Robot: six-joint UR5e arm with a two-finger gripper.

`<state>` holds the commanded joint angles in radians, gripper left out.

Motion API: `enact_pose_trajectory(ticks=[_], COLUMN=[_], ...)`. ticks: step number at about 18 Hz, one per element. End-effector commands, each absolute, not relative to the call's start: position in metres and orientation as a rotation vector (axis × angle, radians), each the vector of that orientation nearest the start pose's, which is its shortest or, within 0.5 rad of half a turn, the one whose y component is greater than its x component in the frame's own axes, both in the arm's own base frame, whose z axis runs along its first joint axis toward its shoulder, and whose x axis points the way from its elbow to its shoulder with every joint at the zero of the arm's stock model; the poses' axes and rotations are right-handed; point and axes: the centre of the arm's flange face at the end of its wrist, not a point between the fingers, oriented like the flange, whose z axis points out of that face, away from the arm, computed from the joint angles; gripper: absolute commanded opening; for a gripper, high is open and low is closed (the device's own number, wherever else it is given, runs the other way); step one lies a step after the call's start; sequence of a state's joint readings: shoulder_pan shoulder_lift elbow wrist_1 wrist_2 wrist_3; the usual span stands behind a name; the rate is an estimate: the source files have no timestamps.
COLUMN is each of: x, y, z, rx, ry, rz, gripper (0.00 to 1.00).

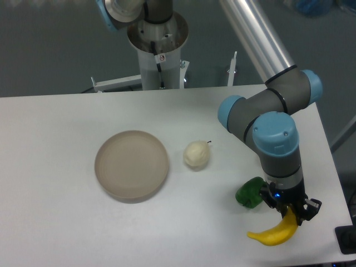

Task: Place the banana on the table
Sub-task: 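Carry the yellow banana in the gripper toward the dish and pear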

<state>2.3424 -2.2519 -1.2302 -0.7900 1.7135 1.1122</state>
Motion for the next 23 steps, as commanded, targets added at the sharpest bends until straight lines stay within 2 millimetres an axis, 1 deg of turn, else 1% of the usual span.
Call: enact_pose_trajectory(ticks=[1,4,7,10,11,12,13,14,16,17,18,20,21,22,23], x=[-0.450,-0.448,-0.440,-0.428,-0.425,-0.421,-0.414,-0.399,-0.377,-0.365,-0.359,-0.339,-0.333,-0.328,-0.323], y=[0.634,0.630,0.617,0.599,0.597,0.598,0.600,0.608,0.622,0.630,0.634,0.649,0.655,0.661,0.673], z=[0.313,0.318,0.328,0.335,0.339,0.343,0.338,0.332,0.327,0.323,0.319,0.309,0.302,0.293,0.280], rx=[-2.895,-2.891,-2.892,-2.905,-2.903,-2.901,-2.908,-2.910,-2.912,-2.907,-2.902,-2.893,-2.889,-2.884,-2.876], ry=[0.448,0.465,0.465,0.509,0.506,0.480,0.437,0.359,0.291,0.205,0.154,0.084,0.039,-0.016,-0.065], rz=[0.647,0.646,0.639,0.622,0.622,0.623,0.605,0.580,0.564,0.540,0.516,0.486,0.467,0.431,0.398], gripper=[0.25,0.25,0.25,0.25,0.25,0.26,0.26,0.26,0.26,0.26,0.26,0.26,0.26,0.26,0.25])
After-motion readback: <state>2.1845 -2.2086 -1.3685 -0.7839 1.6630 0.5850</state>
